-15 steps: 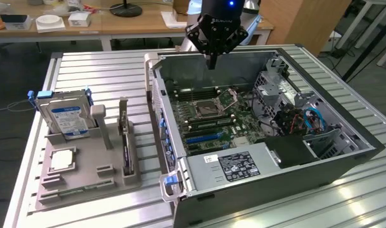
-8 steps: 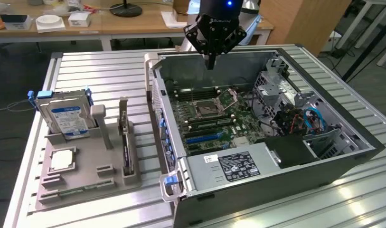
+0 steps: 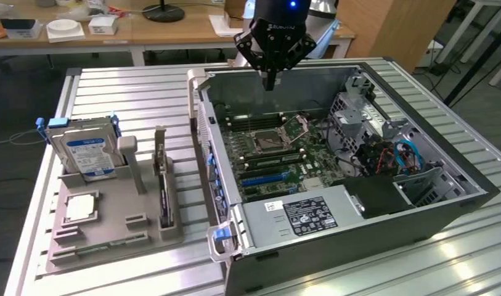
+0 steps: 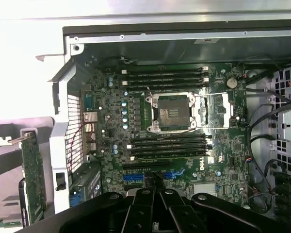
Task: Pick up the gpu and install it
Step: 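Reach for the gpu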
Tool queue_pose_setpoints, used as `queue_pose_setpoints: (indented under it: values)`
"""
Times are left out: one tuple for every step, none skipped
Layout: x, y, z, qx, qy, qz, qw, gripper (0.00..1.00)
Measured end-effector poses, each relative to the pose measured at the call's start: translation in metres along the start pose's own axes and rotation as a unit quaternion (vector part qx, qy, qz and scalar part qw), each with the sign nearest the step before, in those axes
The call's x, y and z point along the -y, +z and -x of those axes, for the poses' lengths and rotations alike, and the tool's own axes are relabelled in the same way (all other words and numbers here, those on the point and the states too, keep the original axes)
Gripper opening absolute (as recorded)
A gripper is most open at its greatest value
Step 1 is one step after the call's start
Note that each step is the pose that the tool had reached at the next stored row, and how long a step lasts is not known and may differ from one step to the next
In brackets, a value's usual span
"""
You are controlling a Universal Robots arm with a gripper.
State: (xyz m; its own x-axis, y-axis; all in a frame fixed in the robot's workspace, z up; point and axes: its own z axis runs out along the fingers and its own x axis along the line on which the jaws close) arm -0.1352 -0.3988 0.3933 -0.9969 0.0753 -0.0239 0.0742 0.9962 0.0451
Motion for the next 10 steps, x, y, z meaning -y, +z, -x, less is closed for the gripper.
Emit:
queue_pose_setpoints:
  values:
    - [0.0001,0.0000,-0.001,0.0000,0.000,0.0000,1.0000,0.11]
    - [0.0002,0.0000,-0.002,0.0000,0.000,0.0000,1.0000,0.11]
    - [0.0003,-0.0001,-0.003,0.0000,0.000,0.0000,1.0000,0.11]
    - [0.0003,-0.0001,-0.004,0.0000,0.000,0.0000,1.0000,0.11]
    - [0.0004,-0.0001,-0.005,0.0000,0.000,0.0001,1.0000,0.11]
    - [0.0005,-0.0001,-0.006,0.0000,0.000,0.0000,1.0000,0.11]
    - [0.0005,-0.0002,-0.008,0.0000,0.000,0.0000,1.0000,0.11]
    - [0.0006,-0.0002,-0.009,0.0000,0.000,0.0000,1.0000,0.11]
    - [0.0007,-0.0002,-0.010,0.0000,0.000,0.0000,1.0000,0.11]
    - [0.0008,-0.0003,-0.011,0.0000,0.000,0.0000,1.0000,0.11]
